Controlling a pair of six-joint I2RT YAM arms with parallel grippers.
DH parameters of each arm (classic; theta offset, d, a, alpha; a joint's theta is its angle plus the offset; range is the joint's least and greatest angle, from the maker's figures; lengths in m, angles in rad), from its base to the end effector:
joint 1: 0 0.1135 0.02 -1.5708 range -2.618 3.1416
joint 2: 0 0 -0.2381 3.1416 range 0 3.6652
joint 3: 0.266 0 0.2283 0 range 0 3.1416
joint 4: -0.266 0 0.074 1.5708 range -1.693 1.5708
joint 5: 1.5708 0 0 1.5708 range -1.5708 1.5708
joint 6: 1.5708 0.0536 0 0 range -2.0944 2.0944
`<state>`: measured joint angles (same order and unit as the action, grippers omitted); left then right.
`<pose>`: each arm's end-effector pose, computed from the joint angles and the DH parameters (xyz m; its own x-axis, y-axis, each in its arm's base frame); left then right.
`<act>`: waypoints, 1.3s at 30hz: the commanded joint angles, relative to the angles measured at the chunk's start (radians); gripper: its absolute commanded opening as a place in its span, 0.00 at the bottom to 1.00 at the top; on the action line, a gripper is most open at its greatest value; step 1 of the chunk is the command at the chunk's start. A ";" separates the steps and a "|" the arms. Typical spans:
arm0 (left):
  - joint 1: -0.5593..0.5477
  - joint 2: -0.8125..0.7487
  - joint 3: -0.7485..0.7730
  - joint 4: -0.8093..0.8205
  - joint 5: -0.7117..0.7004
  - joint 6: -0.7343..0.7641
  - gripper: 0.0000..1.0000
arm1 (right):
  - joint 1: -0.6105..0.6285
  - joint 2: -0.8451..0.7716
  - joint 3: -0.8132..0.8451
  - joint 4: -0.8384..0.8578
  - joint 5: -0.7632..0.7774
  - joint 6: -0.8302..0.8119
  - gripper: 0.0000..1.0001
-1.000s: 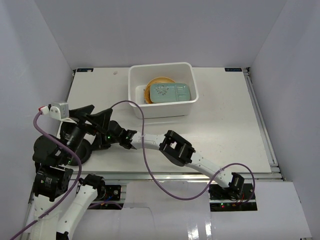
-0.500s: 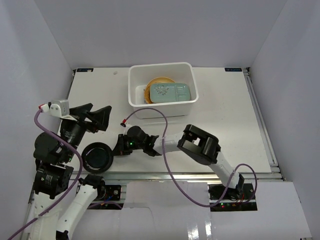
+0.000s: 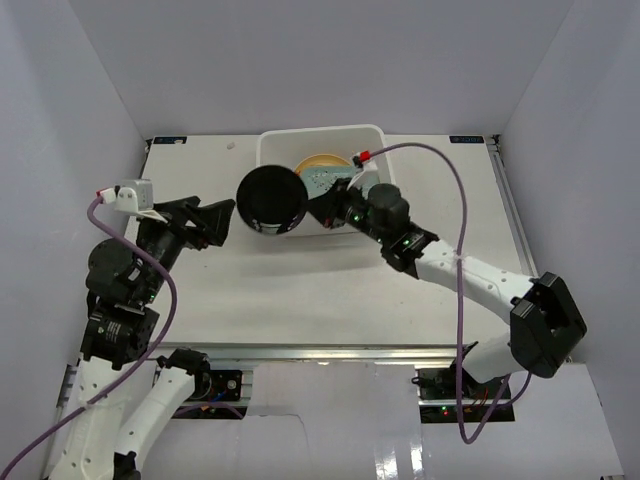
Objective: Place the plates into the plastic bin on the countertop
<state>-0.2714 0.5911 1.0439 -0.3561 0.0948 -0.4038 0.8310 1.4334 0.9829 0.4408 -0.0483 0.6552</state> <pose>0.1151 -0.0373 0.4088 -0.0550 -0.3907 -0.9189 0.3654 0.8485 -0.3827 0.2269 0.2524 0.3062 -0.4745 0.3829 -0.7926 -0.6068 0.5100 0.6097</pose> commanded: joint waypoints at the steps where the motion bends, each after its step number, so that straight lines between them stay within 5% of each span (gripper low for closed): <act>1: -0.002 0.018 -0.070 0.016 0.040 -0.013 0.98 | -0.130 -0.007 0.121 -0.171 0.018 -0.140 0.08; 7: -0.002 0.029 -0.154 0.022 0.037 -0.006 0.98 | -0.332 0.174 0.316 -0.315 -0.108 -0.161 0.08; 13: 0.000 0.003 -0.209 0.040 -0.007 0.040 0.98 | -0.377 0.320 0.454 -0.482 -0.105 -0.209 0.09; 17: -0.002 -0.007 -0.258 0.051 -0.038 0.054 0.98 | -0.383 0.355 0.465 -0.494 -0.038 -0.210 0.20; 20: -0.002 -0.011 -0.301 0.081 -0.040 0.069 0.98 | -0.389 0.367 0.482 -0.519 -0.022 -0.216 0.44; 21: -0.002 -0.008 -0.326 0.092 -0.047 0.077 0.98 | -0.391 0.366 0.494 -0.524 -0.016 -0.221 0.60; 27: -0.002 -0.005 -0.341 0.106 -0.052 0.091 0.98 | -0.391 0.273 0.496 -0.524 -0.032 -0.246 0.98; 29: -0.002 -0.011 -0.343 0.103 -0.046 0.089 0.98 | -0.391 0.205 0.491 -0.521 -0.035 -0.258 0.90; 39: -0.002 -0.039 -0.341 0.129 0.005 0.051 0.98 | -0.391 -0.286 0.185 -0.452 0.092 -0.348 0.90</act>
<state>-0.2714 0.5591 0.6964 -0.2527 0.0689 -0.3363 0.4450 1.2652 1.2671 -0.0486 -0.0418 0.3645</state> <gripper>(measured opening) 0.978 0.900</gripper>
